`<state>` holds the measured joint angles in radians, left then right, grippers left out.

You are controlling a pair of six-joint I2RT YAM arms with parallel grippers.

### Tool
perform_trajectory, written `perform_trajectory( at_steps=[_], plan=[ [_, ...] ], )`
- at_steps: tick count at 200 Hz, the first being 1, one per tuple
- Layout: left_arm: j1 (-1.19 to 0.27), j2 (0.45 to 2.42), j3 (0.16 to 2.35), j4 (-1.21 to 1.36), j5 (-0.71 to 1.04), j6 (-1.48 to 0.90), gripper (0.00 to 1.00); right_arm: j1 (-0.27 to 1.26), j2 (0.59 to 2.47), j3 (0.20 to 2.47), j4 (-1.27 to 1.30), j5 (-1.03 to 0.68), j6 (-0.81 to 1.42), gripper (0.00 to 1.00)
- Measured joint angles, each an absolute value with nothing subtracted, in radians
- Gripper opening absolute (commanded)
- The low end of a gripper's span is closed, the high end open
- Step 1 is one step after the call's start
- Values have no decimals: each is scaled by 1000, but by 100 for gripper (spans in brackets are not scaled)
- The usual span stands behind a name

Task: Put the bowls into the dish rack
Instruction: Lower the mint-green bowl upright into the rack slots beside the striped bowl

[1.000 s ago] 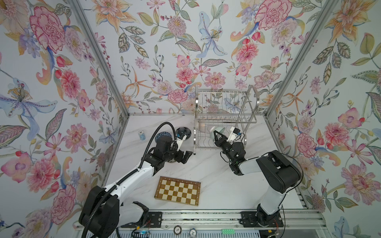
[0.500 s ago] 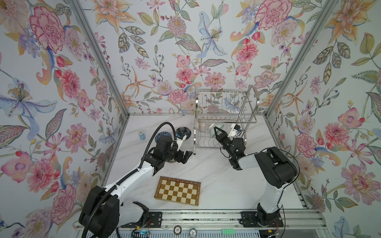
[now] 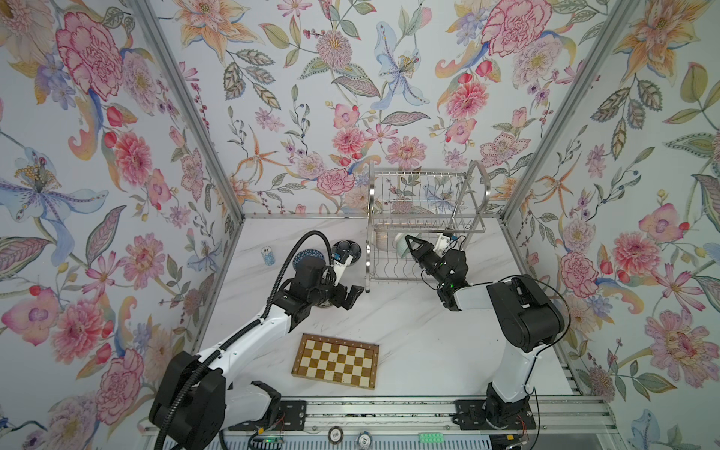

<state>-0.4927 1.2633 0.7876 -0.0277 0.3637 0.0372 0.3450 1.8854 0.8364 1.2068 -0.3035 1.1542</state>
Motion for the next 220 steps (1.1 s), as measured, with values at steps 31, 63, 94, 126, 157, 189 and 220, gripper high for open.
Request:
perform_trajectory(
  at_steps=[31, 63, 94, 126, 157, 189, 220],
  plan=[
    [-493, 1264, 788, -28, 364, 37, 99, 309, 1913, 894, 1174, -400, 1169, 2],
    [-493, 1266, 788, -28, 367, 37, 99, 286, 1948, 947, 1138, -485, 1178, 1],
    [-493, 1275, 788, -28, 371, 37, 99, 274, 1974, 975, 1132, -551, 1183, 1],
    [-493, 1287, 788, -28, 384, 37, 99, 257, 2014, 1020, 1139, -624, 1191, 1],
    [-493, 1293, 788, -28, 389, 37, 99, 237, 2047, 1043, 1154, -685, 1198, 1],
    [-493, 1303, 788, -28, 389, 37, 99, 219, 2088, 1085, 1157, -743, 1198, 1],
    [-493, 1305, 788, -29, 390, 37, 99, 205, 2098, 1110, 1156, -794, 1198, 1]
  ],
)
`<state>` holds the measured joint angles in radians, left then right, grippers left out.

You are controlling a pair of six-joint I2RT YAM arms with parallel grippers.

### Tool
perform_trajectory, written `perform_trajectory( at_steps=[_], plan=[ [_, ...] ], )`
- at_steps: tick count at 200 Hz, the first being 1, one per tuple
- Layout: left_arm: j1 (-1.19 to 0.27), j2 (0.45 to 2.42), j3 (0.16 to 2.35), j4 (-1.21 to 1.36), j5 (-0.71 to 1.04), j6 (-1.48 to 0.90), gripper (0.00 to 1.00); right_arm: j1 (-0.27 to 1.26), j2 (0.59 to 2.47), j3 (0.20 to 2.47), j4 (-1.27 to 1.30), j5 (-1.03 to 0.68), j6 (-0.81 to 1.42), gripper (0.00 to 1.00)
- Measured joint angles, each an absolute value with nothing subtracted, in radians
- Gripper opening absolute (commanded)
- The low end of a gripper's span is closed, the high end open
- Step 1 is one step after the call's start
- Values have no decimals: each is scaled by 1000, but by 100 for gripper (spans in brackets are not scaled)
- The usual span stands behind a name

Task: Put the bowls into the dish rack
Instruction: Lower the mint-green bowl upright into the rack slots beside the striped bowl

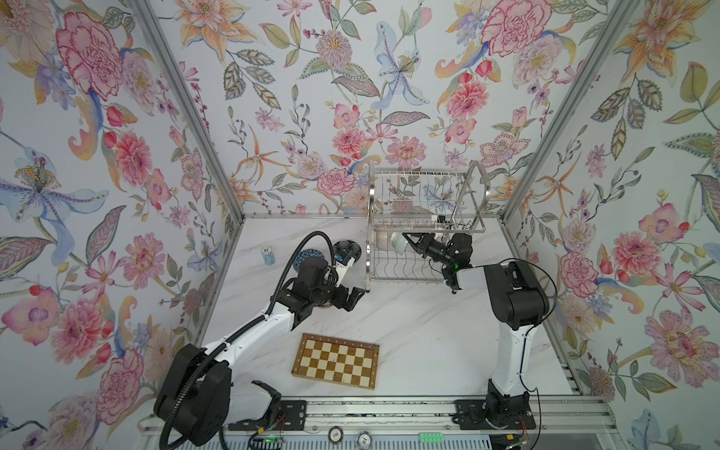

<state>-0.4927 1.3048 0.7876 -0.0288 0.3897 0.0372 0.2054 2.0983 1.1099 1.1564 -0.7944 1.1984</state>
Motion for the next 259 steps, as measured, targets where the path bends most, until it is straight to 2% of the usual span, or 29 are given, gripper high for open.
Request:
perform_trajectory(
  at_steps=[124, 259],
  plan=[
    [-493, 1322, 788, -31, 413, 38, 99, 183, 2187, 1224, 1179, -902, 1203, 1],
    [-493, 1323, 788, -31, 413, 38, 99, 180, 2237, 1256, 1198, -871, 1214, 2]
  ],
)
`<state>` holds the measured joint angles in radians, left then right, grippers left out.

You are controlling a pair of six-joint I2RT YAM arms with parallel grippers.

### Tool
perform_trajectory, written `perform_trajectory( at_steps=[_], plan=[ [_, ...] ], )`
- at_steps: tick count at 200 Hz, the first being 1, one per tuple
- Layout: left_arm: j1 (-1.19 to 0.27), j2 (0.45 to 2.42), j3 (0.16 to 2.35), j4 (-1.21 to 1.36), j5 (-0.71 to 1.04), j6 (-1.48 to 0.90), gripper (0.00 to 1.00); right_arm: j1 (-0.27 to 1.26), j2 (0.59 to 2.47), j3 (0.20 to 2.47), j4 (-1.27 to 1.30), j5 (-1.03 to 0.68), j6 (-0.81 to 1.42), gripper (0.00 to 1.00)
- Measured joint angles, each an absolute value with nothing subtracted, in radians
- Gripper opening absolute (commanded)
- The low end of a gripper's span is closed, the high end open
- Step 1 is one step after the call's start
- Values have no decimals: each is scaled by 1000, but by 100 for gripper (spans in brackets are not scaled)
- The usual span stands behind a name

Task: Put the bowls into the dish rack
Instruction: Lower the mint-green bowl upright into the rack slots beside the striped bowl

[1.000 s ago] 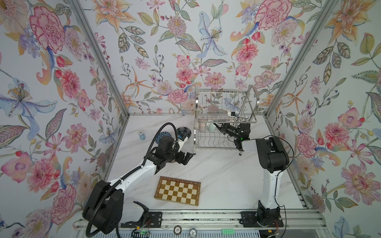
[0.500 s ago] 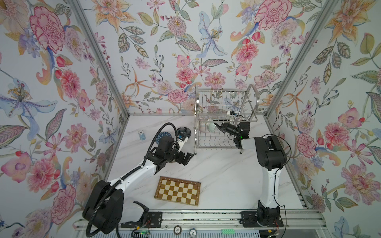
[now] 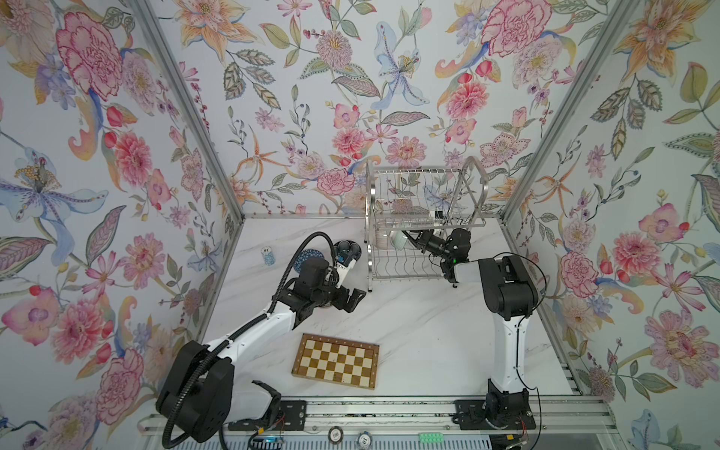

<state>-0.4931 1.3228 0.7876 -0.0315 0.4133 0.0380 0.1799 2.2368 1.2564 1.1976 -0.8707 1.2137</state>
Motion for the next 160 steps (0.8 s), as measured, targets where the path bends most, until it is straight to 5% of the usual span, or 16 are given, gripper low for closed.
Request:
perform_trajectory(
  at_steps=[160],
  plan=[
    [-494, 1331, 788, -32, 415, 38, 99, 189, 2303, 1311, 1279, -849, 1287, 2]
  ],
)
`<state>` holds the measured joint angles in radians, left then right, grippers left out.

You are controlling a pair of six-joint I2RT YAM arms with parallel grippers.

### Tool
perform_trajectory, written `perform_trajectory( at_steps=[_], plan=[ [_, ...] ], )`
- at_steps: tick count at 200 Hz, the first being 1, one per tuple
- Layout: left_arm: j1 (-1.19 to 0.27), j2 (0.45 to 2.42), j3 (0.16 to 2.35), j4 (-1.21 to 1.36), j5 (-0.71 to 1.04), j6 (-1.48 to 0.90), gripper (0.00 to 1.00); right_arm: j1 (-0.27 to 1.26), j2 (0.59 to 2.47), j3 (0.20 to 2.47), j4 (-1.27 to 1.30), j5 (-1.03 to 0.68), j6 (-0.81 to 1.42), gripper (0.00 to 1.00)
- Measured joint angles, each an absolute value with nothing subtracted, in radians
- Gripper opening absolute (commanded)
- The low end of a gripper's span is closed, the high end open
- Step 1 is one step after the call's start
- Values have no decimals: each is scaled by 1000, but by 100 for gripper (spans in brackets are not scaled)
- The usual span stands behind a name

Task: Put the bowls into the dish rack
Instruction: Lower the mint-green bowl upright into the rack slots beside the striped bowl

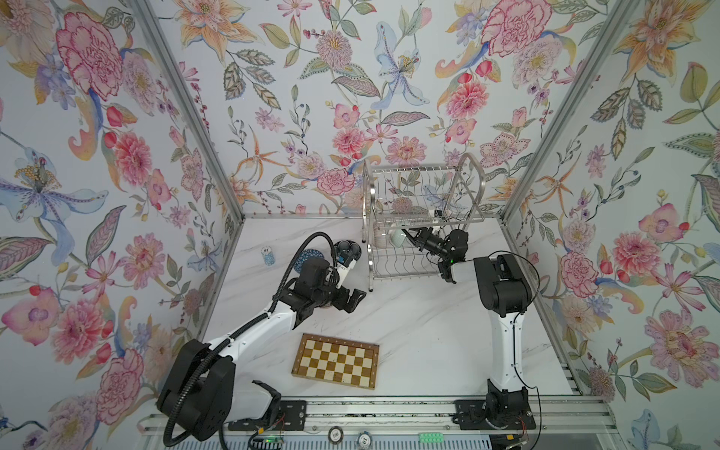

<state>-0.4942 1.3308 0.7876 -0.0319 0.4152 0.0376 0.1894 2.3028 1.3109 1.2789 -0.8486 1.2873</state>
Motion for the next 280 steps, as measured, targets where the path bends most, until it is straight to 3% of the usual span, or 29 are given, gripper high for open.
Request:
perform_trajectory(
  at_steps=[176, 280],
  plan=[
    [-496, 1331, 788, -32, 415, 38, 99, 208, 2308, 1381, 1153, -892, 1225, 2],
    [-497, 1332, 788, -32, 416, 38, 99, 192, 2317, 1460, 955, -963, 1048, 5]
  ],
)
